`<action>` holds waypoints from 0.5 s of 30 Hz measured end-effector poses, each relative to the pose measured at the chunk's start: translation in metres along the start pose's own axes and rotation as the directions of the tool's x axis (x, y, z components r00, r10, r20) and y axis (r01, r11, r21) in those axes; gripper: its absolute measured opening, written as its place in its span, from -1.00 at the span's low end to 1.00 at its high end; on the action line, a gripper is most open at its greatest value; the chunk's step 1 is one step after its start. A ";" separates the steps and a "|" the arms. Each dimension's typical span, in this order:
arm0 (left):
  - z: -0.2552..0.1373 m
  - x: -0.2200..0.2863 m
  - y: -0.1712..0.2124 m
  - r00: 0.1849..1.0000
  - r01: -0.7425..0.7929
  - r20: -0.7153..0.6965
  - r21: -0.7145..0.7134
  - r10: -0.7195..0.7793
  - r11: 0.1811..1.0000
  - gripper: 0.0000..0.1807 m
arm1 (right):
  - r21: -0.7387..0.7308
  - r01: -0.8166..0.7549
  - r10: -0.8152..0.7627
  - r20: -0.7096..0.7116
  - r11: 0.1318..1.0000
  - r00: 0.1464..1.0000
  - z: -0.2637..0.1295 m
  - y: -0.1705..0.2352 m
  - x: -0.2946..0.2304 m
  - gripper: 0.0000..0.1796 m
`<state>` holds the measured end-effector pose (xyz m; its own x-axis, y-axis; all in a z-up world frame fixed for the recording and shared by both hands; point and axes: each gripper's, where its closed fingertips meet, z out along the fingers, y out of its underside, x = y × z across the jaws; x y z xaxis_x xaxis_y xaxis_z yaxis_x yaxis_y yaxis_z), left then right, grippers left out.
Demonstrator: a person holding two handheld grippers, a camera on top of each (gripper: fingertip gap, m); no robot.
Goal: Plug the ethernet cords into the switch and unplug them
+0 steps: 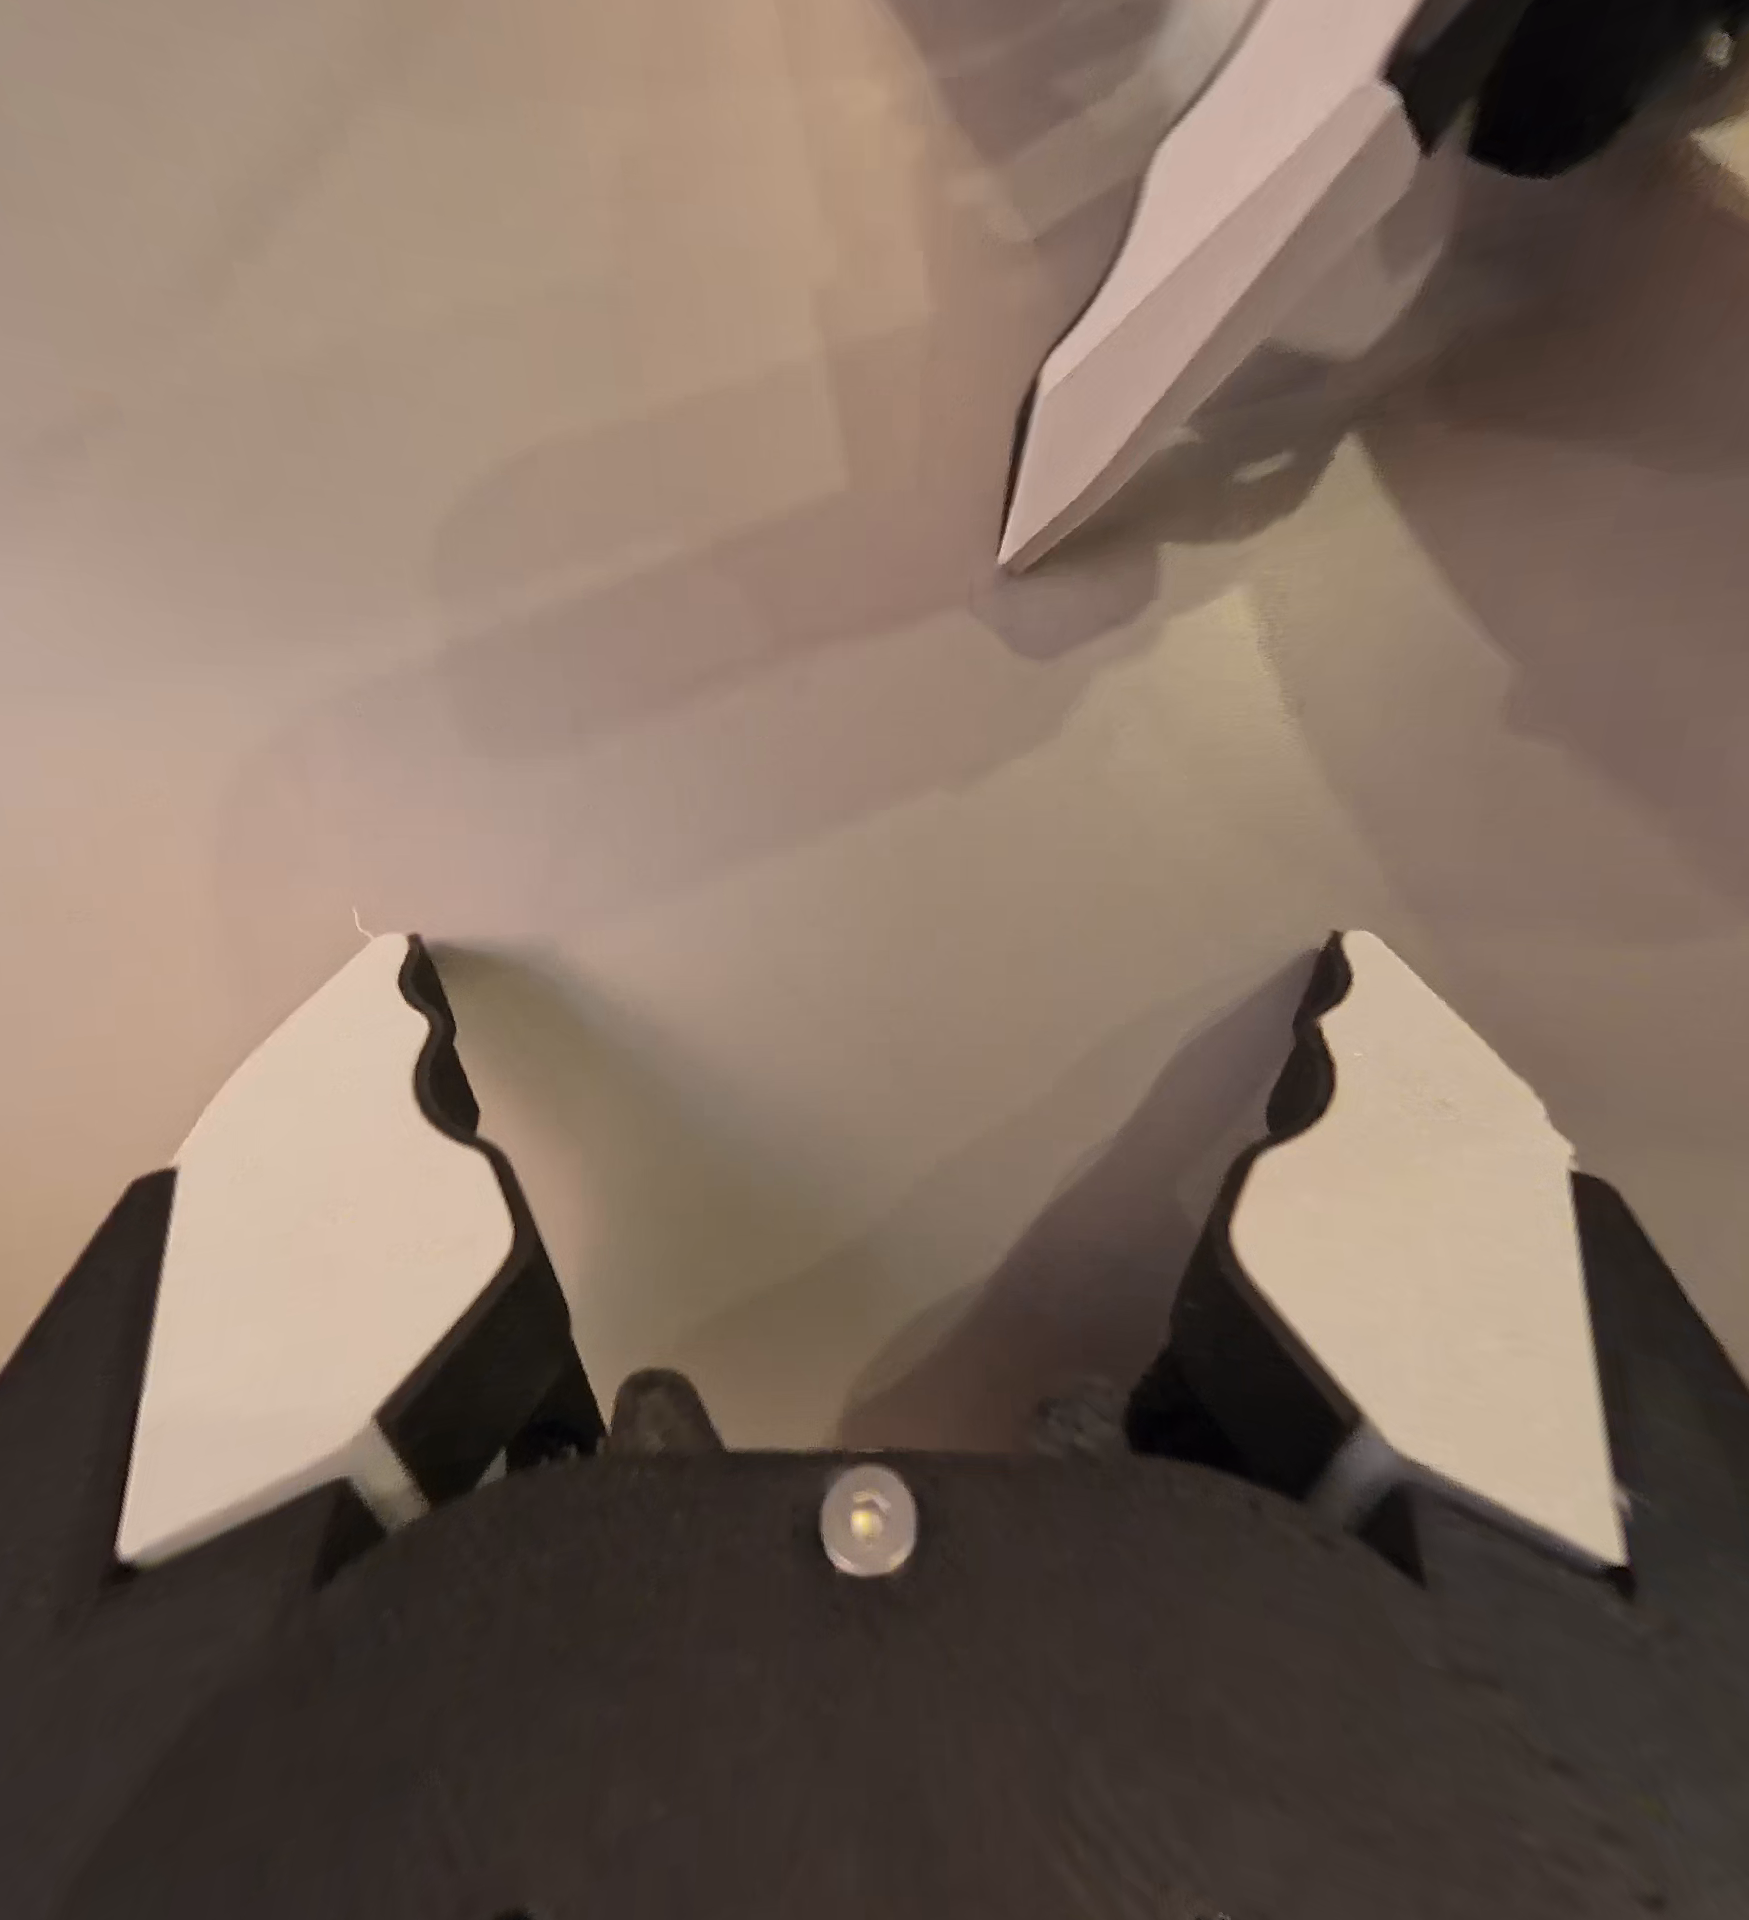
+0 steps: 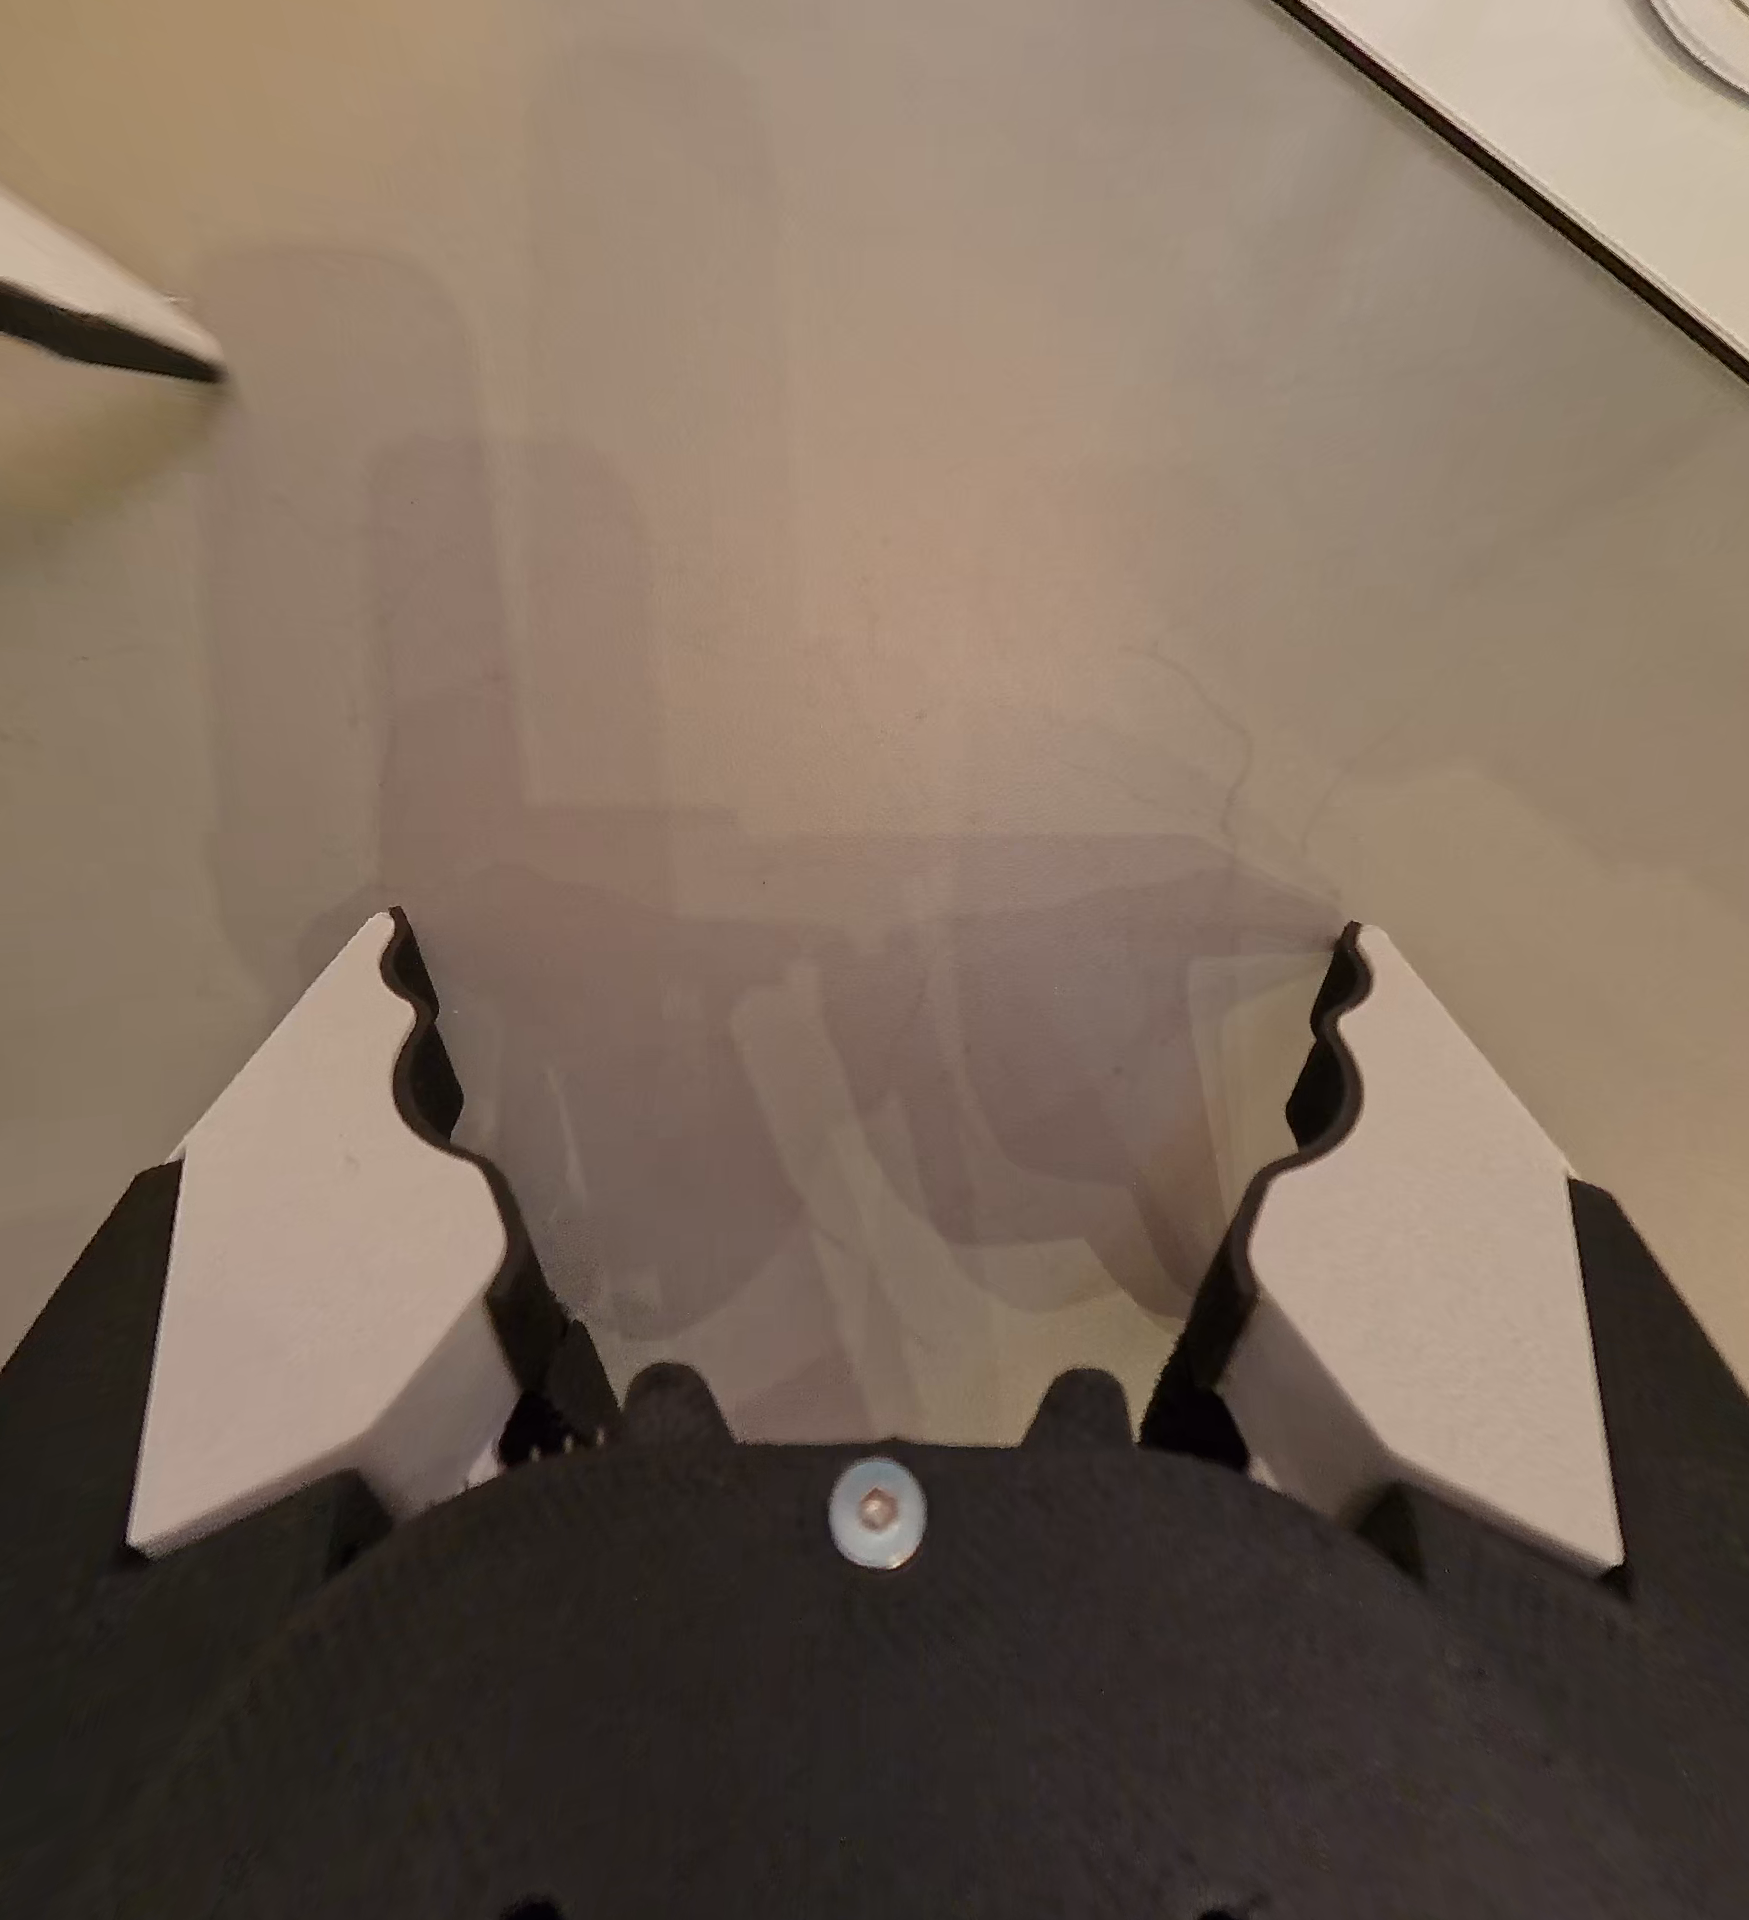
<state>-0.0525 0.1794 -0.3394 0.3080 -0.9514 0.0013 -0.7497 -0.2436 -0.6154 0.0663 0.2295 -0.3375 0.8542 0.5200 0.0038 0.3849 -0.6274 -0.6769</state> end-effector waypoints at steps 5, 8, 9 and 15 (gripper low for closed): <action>0.003 0.000 -0.004 0.997 -0.058 -0.044 0.001 0.058 0.998 0.62 | 0.000 0.000 0.000 0.000 1.000 1.000 0.000 0.000 0.000 0.78; 0.003 0.001 -0.004 0.997 -0.057 -0.044 0.002 0.057 0.998 0.62 | 0.000 0.001 -0.001 0.001 1.000 1.000 0.000 0.000 0.000 0.78; 0.004 0.001 -0.005 0.997 -0.058 -0.045 0.001 0.058 0.998 0.62 | 0.000 0.001 -0.001 0.001 1.000 1.000 0.000 0.000 0.000 0.78; 0.012 -0.001 -0.016 1.000 -0.020 -0.016 -0.001 0.020 1.000 0.62 | 0.025 -0.035 0.034 0.006 0.999 0.999 0.000 -0.006 0.005 0.70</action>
<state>-0.0333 0.1868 -0.3391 0.2839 -0.9588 0.0019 -0.7559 -0.2251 -0.6147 0.0684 0.2355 -0.3338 0.8648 0.5015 -0.0240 0.3463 -0.6303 -0.6948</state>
